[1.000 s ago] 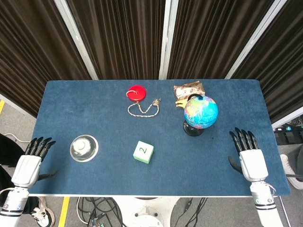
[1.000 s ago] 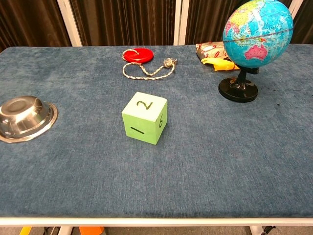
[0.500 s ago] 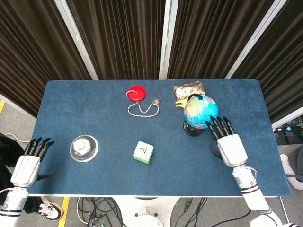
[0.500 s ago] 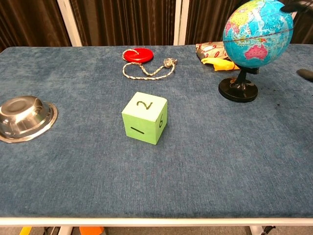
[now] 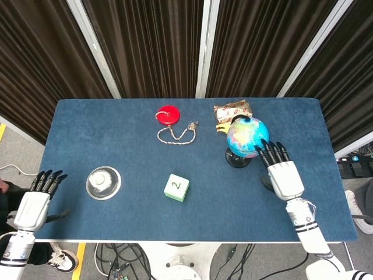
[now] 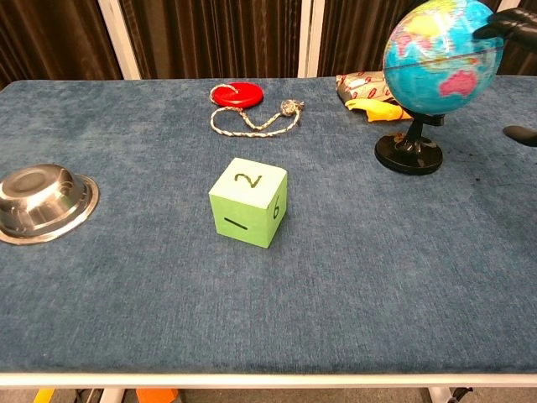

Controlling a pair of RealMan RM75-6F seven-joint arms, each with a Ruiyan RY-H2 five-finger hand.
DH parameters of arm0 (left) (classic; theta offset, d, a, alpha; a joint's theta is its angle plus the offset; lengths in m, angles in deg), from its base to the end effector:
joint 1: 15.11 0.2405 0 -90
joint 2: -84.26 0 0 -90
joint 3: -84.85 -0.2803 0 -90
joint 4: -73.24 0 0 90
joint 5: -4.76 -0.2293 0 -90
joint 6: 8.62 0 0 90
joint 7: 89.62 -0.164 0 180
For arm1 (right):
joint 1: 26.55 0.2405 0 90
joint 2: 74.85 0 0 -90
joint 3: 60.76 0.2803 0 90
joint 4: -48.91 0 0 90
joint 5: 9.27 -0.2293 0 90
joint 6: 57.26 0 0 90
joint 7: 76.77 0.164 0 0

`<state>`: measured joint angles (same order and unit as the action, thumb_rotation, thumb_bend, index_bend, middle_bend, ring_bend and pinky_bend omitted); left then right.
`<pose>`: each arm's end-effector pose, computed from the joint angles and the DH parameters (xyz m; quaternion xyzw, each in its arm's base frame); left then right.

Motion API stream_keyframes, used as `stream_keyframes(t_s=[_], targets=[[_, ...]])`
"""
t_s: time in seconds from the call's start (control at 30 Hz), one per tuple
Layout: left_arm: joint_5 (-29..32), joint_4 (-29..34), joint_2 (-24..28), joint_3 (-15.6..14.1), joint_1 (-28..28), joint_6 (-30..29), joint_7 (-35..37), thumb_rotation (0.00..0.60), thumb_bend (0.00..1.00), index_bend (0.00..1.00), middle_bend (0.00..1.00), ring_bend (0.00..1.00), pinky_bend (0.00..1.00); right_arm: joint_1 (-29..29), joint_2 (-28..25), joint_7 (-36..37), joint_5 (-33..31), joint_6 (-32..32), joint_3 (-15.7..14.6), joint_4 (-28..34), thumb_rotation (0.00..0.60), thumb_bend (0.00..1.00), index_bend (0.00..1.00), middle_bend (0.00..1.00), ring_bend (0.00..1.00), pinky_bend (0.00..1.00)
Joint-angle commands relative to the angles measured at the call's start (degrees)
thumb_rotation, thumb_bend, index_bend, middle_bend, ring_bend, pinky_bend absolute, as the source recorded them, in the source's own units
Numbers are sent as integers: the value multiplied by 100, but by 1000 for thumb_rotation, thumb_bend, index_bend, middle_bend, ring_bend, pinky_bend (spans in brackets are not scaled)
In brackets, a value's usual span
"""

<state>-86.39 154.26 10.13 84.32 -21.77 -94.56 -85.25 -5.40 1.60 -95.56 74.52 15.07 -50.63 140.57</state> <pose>-0.3471 0.2030 0.0957 -0.6250 -0.3875 -0.4139 0.5366 -0.2434 -0.3108 0.0674 0.6846 -0.2931 0.4035 0.5316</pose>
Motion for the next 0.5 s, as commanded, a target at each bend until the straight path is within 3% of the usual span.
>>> stream_keyframes(t_s=[0.03,0.2,0.27,0.37,0.5], targets=[[-3,11,6,0,-4,4,-10,600,0,146,89,24,50,-159,110,-343,-731,162,218,72,600,202,0,0,0,0],[4,55,24,-3,-12,28,-44,600,0,146,89,24,50,-307,223,-860,-2152,414,686,573,600,207,0,0,0,0],[3,61,22,-2,-14,32,-56,600,0,146,89,24,50,-304,198,-945,-2264,470,717,608,600,212,0,0,0,0],[-3,64,19,-1,-19,32,-72,600,0,146,89,24,50,-314,164,-900,-2018,580,610,587,600,215,0,0,0,0],[-10,66,13,-3,-22,31,-81,600,0,146,89,24,50,-328,171,-508,-998,836,281,385,600,236,0,0,0,0]])
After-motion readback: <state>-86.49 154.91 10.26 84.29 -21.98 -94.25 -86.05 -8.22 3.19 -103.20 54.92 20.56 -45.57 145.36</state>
